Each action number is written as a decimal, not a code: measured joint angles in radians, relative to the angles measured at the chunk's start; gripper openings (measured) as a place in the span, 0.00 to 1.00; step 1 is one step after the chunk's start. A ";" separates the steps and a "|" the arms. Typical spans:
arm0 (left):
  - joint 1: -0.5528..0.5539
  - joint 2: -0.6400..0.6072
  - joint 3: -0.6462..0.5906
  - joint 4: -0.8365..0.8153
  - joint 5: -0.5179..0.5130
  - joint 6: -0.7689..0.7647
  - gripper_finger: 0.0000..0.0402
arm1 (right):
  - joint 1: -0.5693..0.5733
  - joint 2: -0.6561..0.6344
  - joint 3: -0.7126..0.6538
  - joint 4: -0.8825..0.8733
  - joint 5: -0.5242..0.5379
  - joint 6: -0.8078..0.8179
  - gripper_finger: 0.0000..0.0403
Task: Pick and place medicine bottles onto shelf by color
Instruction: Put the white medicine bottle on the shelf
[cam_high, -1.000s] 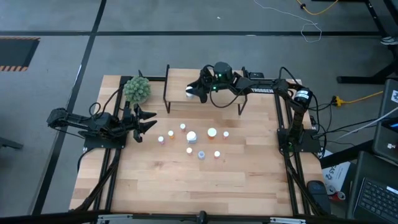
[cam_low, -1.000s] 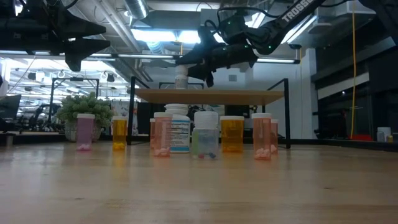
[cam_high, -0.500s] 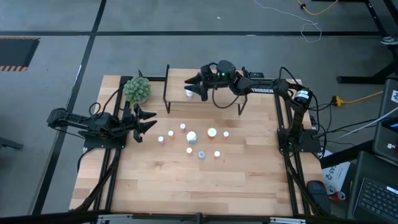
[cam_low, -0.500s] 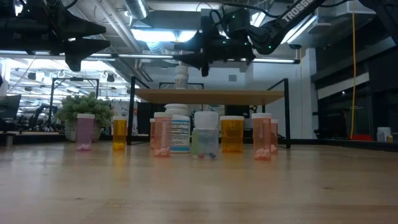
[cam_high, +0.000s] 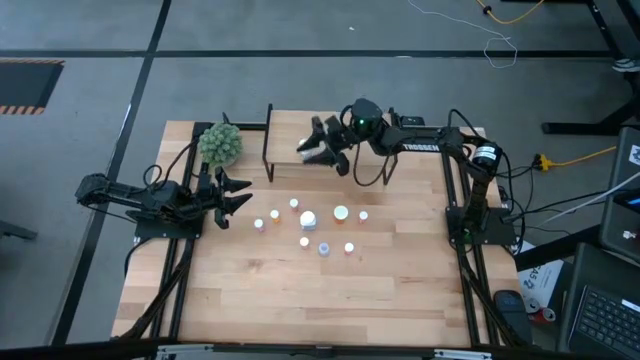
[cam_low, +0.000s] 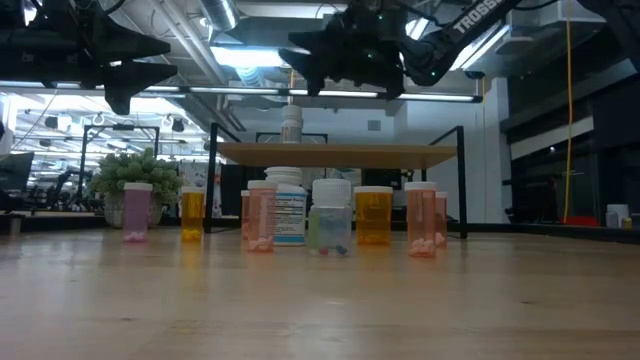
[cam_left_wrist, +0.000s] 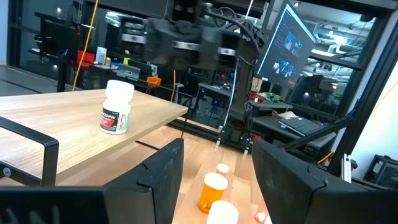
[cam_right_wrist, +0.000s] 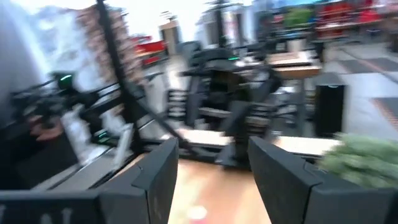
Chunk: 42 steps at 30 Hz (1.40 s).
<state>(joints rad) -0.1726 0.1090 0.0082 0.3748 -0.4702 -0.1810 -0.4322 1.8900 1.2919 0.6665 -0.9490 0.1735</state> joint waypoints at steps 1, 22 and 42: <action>0.000 0.000 0.000 0.000 0.000 0.000 0.46 | 0.011 0.000 0.000 -0.004 -0.014 -0.008 0.49; 0.000 0.000 0.000 0.000 0.000 0.000 0.46 | 0.137 0.000 0.000 -0.401 0.595 -0.286 0.49; 0.000 0.000 0.000 0.000 0.000 0.000 0.46 | 0.014 0.000 0.000 -0.404 0.759 -0.313 0.49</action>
<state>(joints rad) -0.1724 0.1091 0.0080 0.3746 -0.4702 -0.1810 -0.4185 1.8896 1.2922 0.2626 -0.1901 -0.1398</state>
